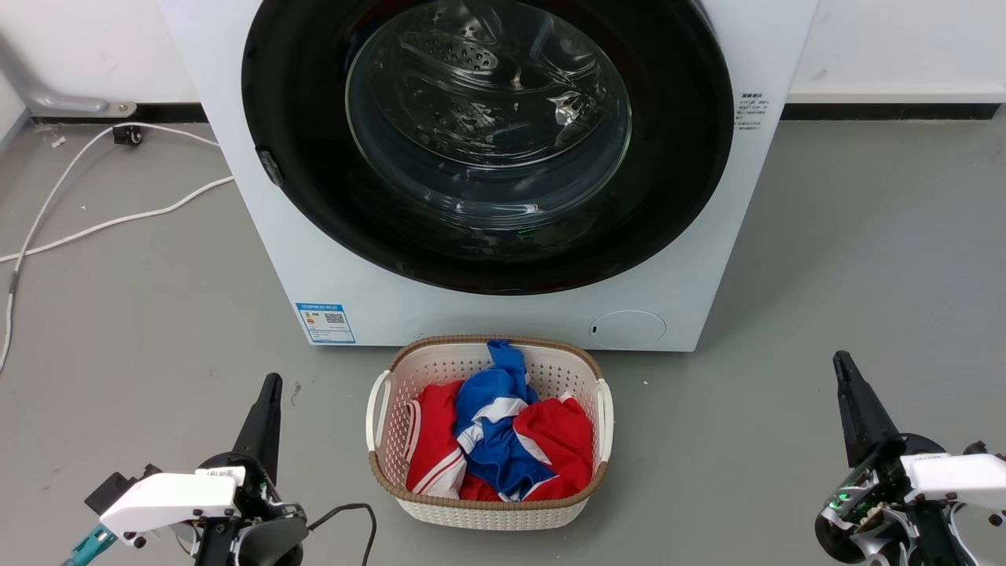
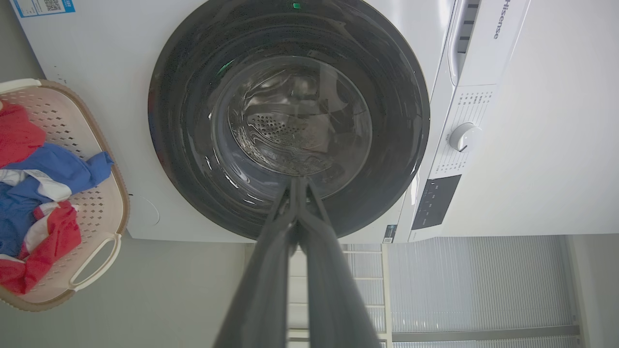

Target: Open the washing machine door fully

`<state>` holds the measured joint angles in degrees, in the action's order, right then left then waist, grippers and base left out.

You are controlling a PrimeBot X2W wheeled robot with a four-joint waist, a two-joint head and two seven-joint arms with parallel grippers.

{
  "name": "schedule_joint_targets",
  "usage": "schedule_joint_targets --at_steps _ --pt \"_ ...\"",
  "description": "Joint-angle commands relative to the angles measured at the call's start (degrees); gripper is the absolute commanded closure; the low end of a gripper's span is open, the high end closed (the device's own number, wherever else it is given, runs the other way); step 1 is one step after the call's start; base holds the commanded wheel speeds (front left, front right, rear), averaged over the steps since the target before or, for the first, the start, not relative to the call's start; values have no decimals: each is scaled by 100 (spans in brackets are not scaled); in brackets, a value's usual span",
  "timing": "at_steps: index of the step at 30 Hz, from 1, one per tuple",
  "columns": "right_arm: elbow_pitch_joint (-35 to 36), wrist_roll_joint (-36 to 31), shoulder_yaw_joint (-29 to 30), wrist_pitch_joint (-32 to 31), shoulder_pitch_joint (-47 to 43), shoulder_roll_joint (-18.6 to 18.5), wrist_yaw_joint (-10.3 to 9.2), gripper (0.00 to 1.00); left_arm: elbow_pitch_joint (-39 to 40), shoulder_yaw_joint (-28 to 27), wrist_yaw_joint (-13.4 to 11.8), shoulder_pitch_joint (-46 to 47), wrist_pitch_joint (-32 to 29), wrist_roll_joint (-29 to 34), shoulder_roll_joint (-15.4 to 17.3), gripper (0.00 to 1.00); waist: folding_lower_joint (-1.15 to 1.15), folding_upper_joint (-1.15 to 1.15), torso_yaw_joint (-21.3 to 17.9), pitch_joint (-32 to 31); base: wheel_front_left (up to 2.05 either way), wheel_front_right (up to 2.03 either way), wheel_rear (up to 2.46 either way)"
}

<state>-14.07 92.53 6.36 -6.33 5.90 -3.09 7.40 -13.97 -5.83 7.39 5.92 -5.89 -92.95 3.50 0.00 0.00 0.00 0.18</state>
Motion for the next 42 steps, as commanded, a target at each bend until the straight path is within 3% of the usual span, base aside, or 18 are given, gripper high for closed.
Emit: schedule_joint_targets --at_steps 1,21,22,36,42 --pt "-5 -42 6 -18 65 11 17 100 0 -13 19 36 -19 16 -4 100 0 0 0 0 0 0 0" --pt "-5 -31 11 -24 65 15 17 100 -1 -34 19 38 -42 43 -16 100 0 0 0 0 0 0 0" --pt "0 -25 5 -3 1 3 0 0 -1 -20 0 1 -8 3 -15 0 0 0 0 0 0 0 0" --pt "346 -128 -143 300 -234 -2 1 0 278 423 -2 -43 348 88 -31 0 0 0 14 2 0 0 0" --pt "477 -461 -220 493 -287 -69 2 0 491 527 0 -55 500 455 -33 0 0 0 23 -1 0 0 0"
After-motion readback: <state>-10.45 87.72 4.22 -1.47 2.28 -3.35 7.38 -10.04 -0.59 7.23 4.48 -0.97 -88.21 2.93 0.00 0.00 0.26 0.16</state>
